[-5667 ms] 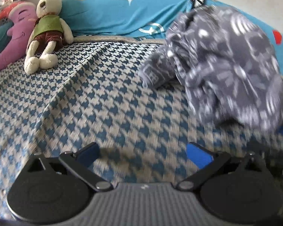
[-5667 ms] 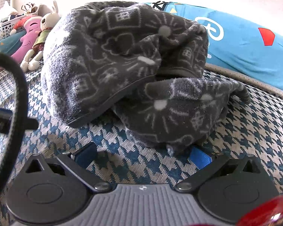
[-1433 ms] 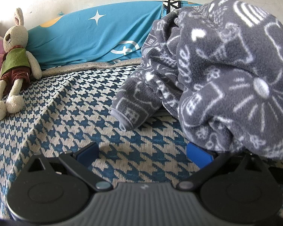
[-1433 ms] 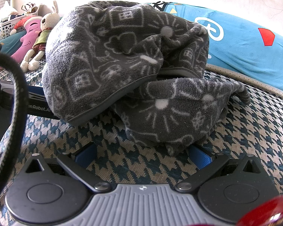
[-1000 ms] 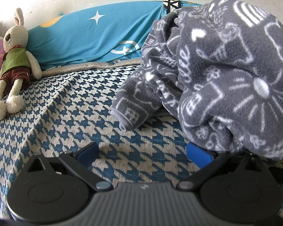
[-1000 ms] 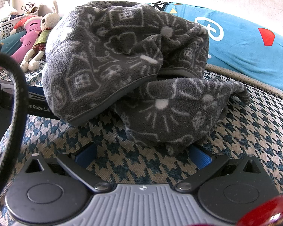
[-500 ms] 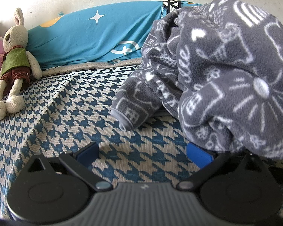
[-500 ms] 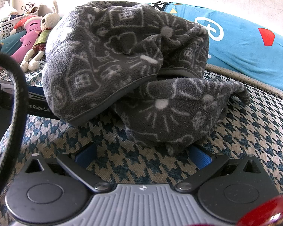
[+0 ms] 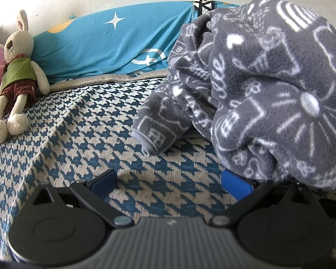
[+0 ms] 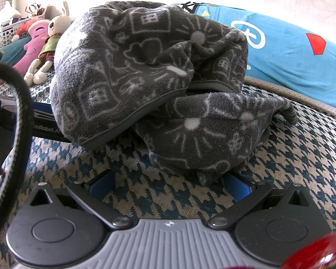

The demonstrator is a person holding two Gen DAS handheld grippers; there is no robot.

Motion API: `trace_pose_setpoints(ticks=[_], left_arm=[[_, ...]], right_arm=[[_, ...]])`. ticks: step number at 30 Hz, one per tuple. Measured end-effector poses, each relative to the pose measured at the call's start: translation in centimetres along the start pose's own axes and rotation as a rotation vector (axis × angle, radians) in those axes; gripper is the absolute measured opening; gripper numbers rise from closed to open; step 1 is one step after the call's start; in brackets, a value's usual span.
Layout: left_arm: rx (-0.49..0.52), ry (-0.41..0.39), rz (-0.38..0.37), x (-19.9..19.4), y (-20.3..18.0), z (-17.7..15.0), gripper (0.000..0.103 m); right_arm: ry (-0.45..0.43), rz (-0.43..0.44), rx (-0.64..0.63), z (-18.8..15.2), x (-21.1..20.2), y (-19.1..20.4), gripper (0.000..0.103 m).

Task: Fold clothes
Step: 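Move both open tools toward the bunched grey fleece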

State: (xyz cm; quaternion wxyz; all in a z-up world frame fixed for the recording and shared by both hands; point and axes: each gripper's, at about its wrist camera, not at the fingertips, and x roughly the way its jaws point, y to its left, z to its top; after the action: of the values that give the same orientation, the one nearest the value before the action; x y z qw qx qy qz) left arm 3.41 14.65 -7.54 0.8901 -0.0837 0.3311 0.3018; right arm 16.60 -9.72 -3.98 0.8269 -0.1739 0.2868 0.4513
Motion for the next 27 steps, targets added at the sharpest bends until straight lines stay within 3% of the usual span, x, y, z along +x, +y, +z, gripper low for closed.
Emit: trace_pose_setpoints(ticks=[5, 8, 17, 27], left_arm=[[-0.002, 0.006, 0.003, 0.0, -0.1, 0.0, 0.103], [-0.015, 0.028, 0.023, -0.6, -0.5, 0.0, 0.103], [-0.061, 0.155, 0.055, -1.4, -1.3, 0.7, 0.103], [-0.098, 0.276, 0.074, -2.2, -2.0, 1.4, 0.103]], right_arm=[[0.005, -0.008, 0.004, 0.1, 0.0, 0.1, 0.103], [0.051, -0.043, 0.044, 0.4, 0.7, 1.7, 0.103], [0.170, -0.162, 0.171, 2.2, 0.7, 2.4, 0.103], [0.249, -0.179, 0.209, 3.1, 0.4, 1.8, 0.103]])
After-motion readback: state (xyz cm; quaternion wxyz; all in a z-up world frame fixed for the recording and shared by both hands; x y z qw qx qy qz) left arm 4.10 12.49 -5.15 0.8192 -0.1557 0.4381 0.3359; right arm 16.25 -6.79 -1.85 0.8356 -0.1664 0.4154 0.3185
